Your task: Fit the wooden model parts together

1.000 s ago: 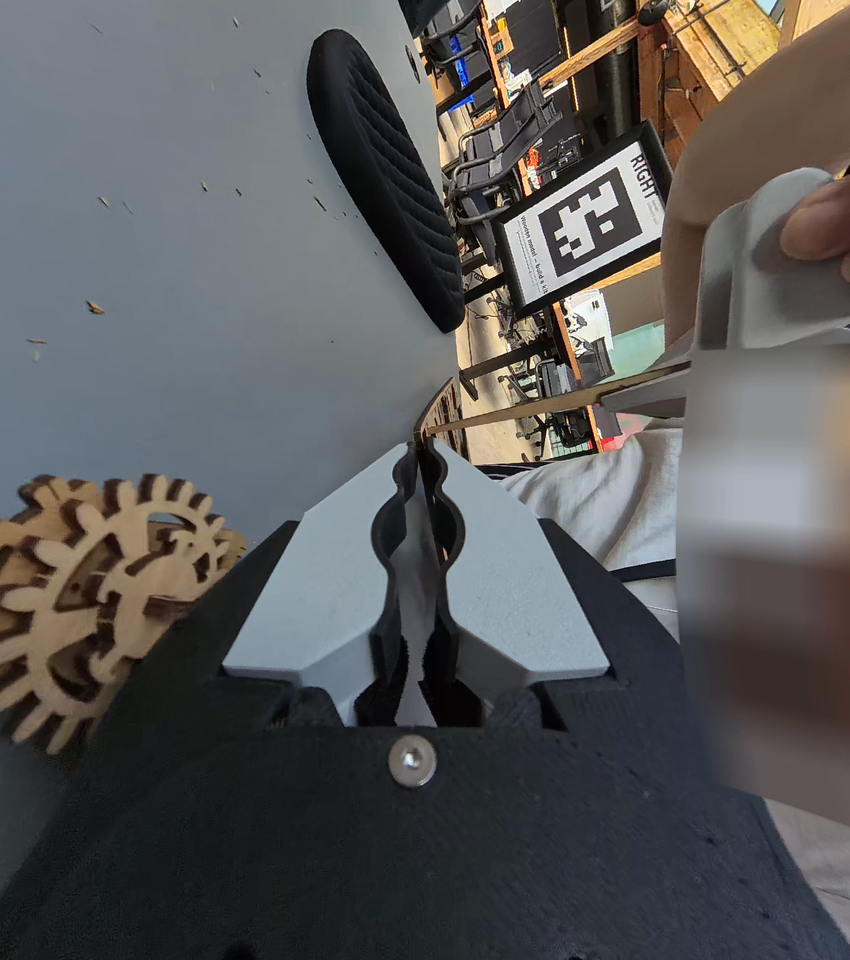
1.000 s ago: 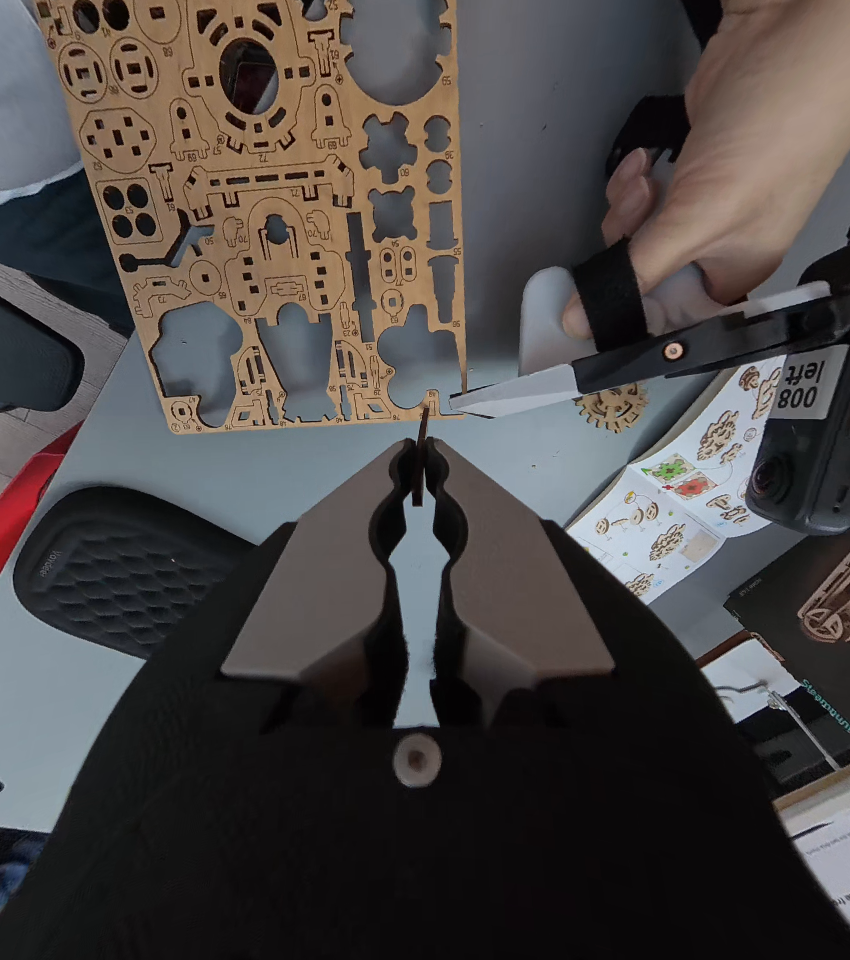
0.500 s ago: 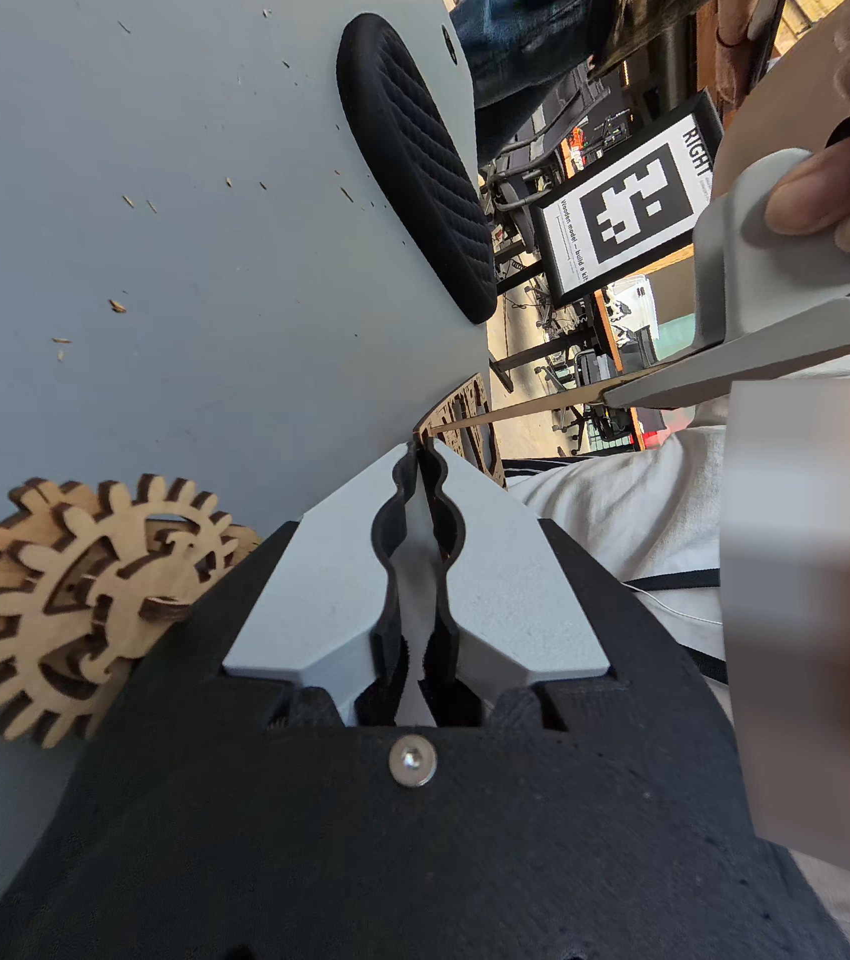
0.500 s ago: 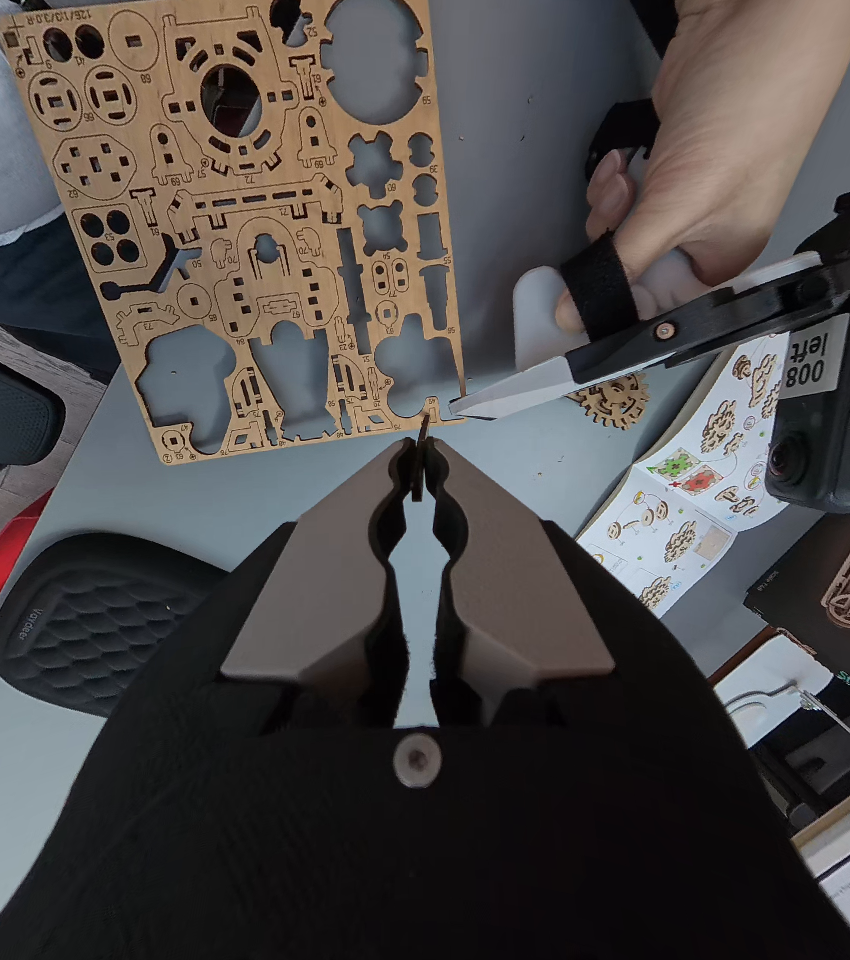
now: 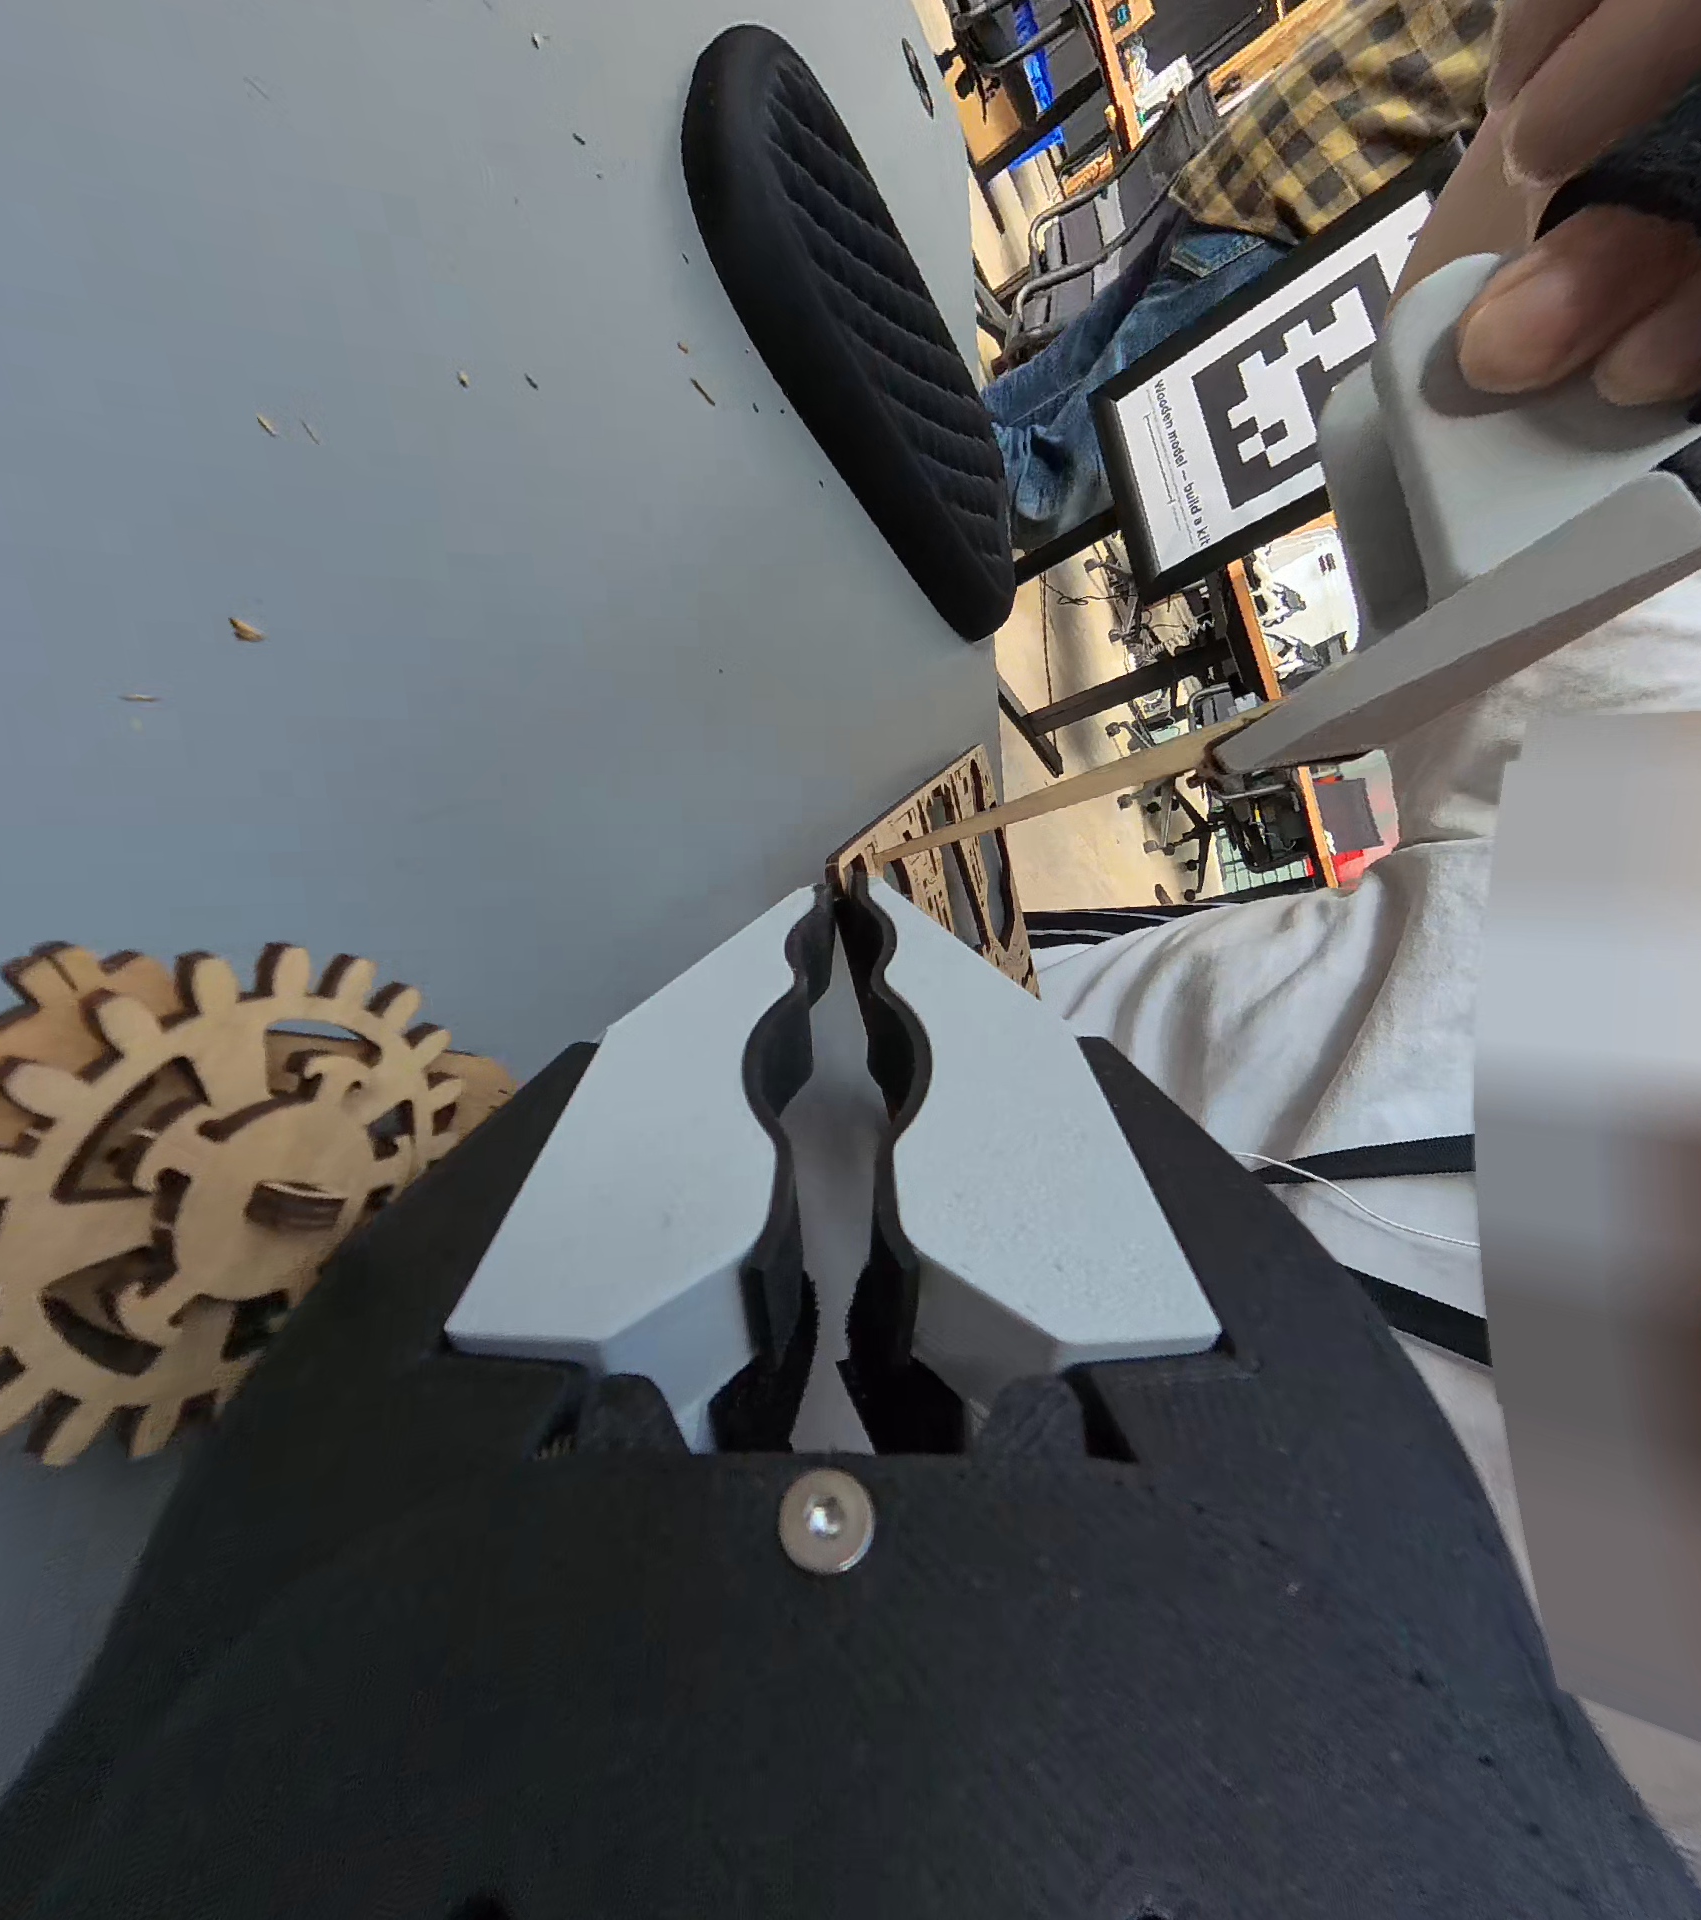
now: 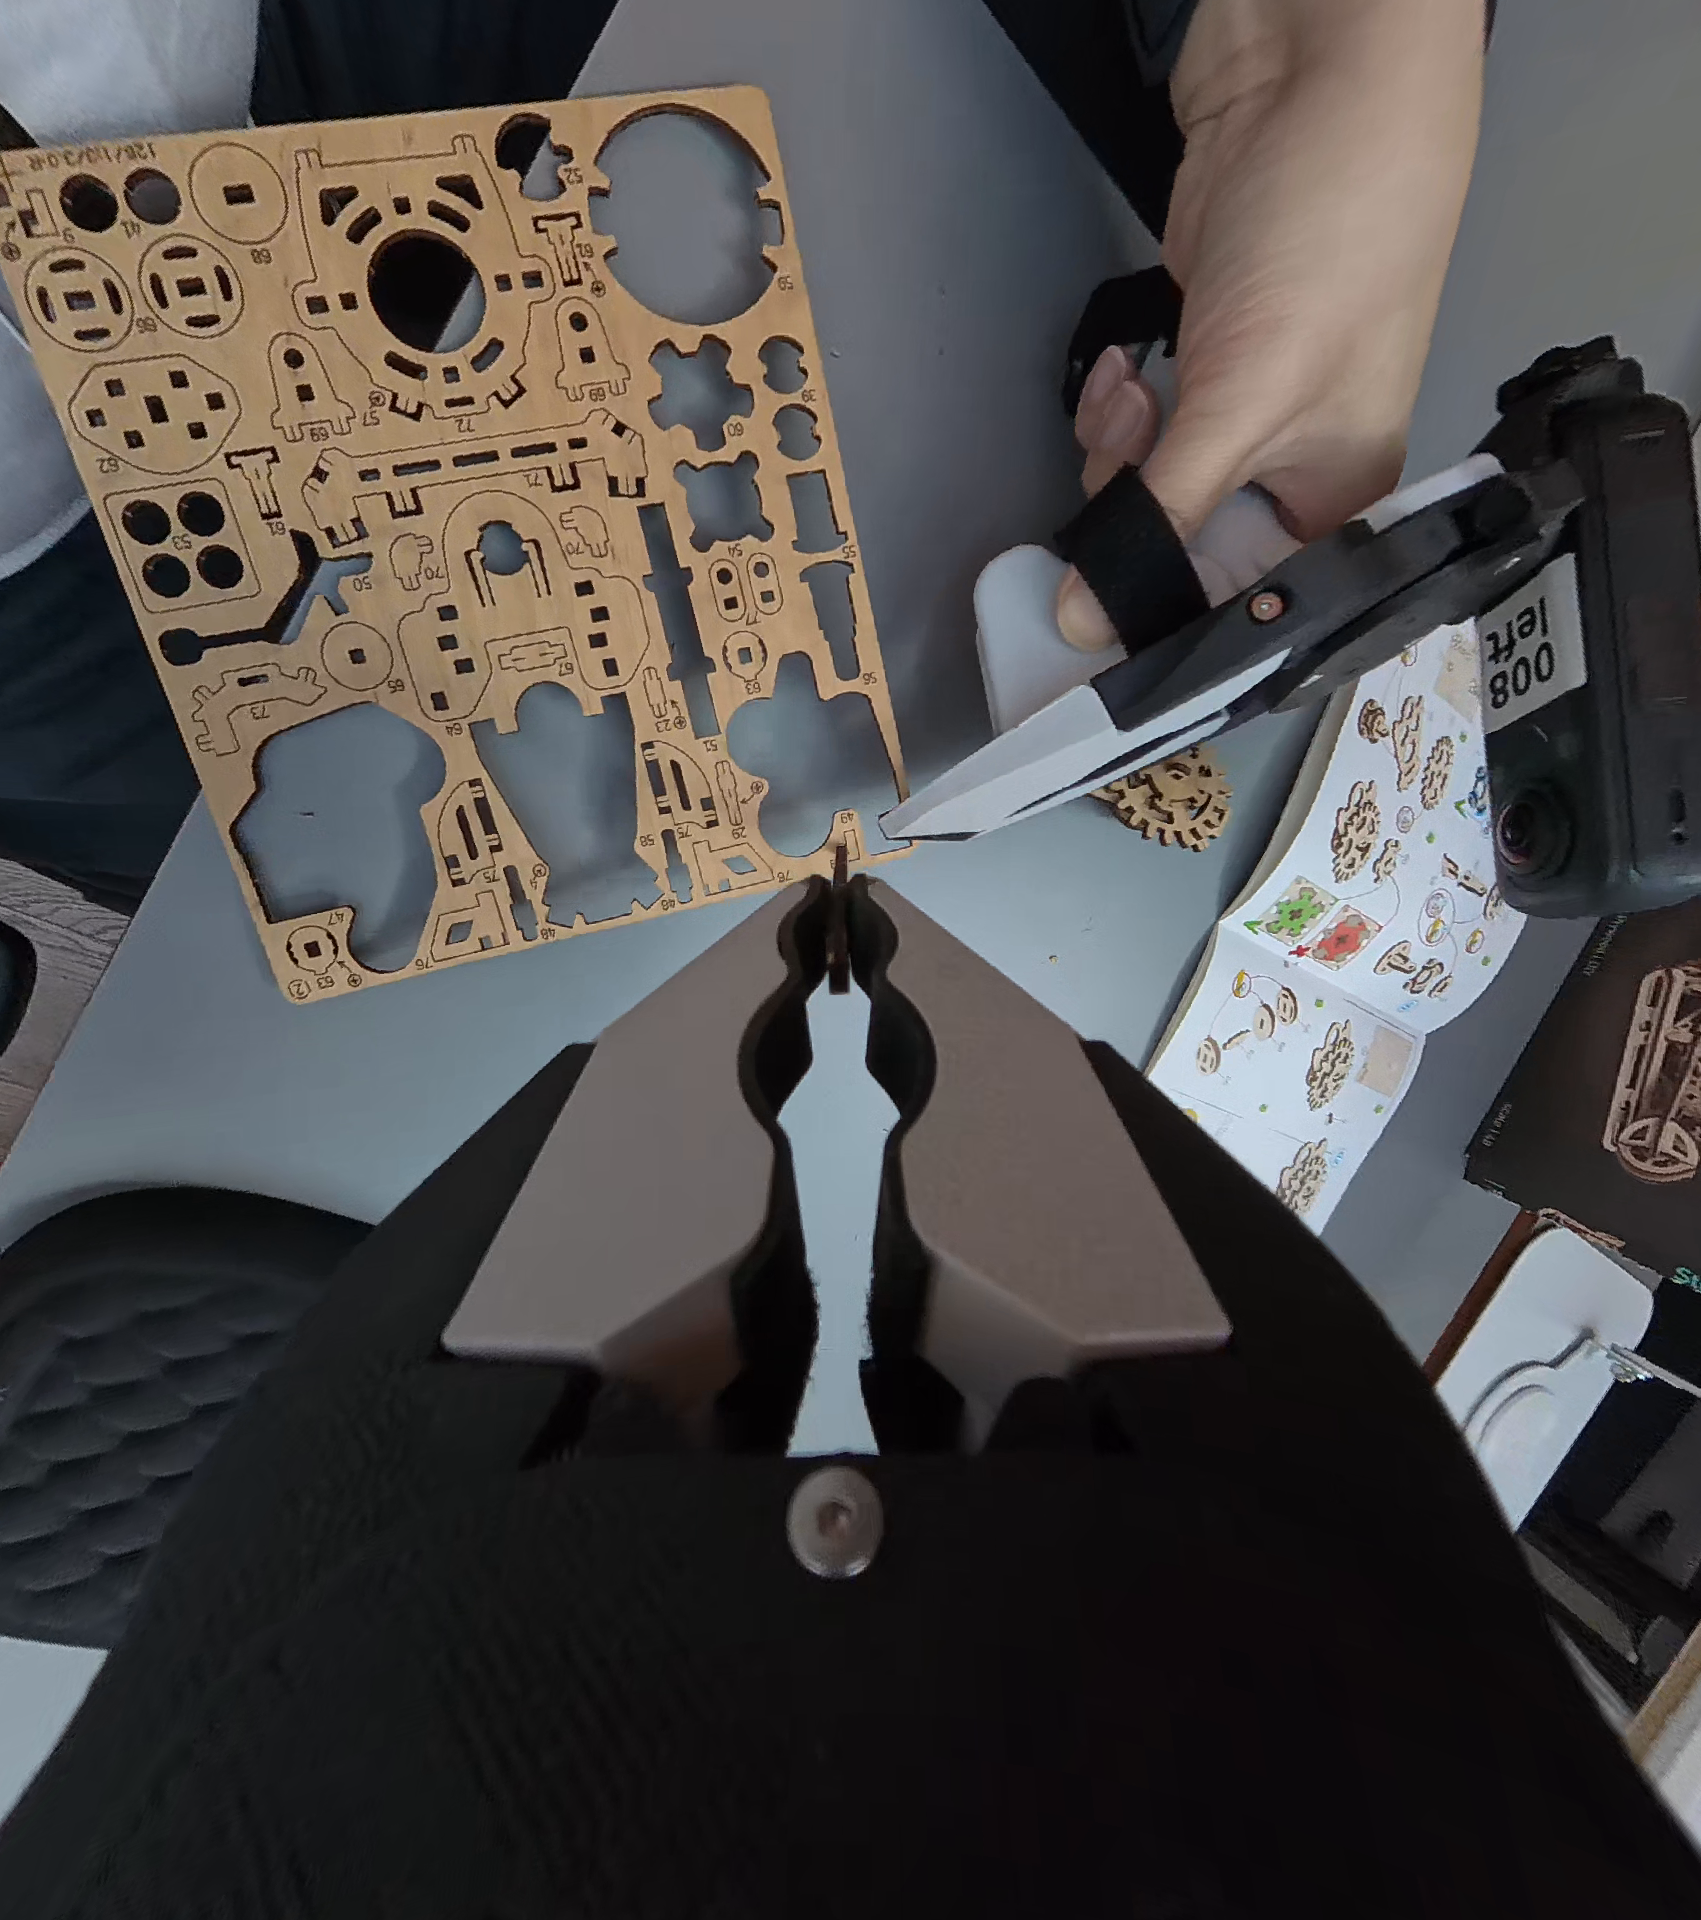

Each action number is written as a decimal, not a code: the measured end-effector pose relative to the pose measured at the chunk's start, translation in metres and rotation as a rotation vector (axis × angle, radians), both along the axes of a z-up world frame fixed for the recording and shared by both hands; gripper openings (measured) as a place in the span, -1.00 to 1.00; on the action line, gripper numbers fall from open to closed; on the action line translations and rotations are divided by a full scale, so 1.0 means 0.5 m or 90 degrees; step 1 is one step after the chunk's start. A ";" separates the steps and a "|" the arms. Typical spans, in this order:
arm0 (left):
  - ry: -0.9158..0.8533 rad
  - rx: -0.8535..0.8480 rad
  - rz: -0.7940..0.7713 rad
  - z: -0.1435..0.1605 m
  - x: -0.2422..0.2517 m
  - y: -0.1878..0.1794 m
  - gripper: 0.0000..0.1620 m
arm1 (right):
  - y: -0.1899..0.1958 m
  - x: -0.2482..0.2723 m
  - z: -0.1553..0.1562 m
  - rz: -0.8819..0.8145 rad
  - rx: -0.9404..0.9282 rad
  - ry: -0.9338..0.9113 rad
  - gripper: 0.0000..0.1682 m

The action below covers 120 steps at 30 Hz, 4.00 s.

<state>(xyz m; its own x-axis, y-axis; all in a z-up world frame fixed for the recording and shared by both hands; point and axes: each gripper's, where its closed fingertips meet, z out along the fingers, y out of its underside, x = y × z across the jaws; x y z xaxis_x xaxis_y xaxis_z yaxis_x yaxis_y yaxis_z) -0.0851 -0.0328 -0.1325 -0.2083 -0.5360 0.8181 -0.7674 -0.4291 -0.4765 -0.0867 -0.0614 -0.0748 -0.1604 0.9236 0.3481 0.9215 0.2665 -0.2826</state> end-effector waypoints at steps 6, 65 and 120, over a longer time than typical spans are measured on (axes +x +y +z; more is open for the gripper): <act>-0.054 -0.015 0.032 0.050 -0.003 0.026 -1.00 | 0.035 0.034 0.049 -0.119 -0.036 0.220 -0.98; -0.243 0.088 0.049 0.183 -0.030 0.021 -0.99 | 0.108 -0.034 0.079 -0.499 -0.531 0.701 -0.95; -0.304 0.146 0.111 0.213 -0.028 0.022 -0.99 | 0.109 -0.037 0.109 -0.512 -0.442 0.801 -0.97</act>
<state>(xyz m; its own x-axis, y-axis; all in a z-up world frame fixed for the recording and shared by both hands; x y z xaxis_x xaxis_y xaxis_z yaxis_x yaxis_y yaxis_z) -0.0989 -0.0218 -0.0261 -0.4197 -0.7483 0.5136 -0.3711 -0.3749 -0.8495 -0.1052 -0.0068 -0.0205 0.4543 0.6499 -0.6093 -0.1343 -0.6261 -0.7681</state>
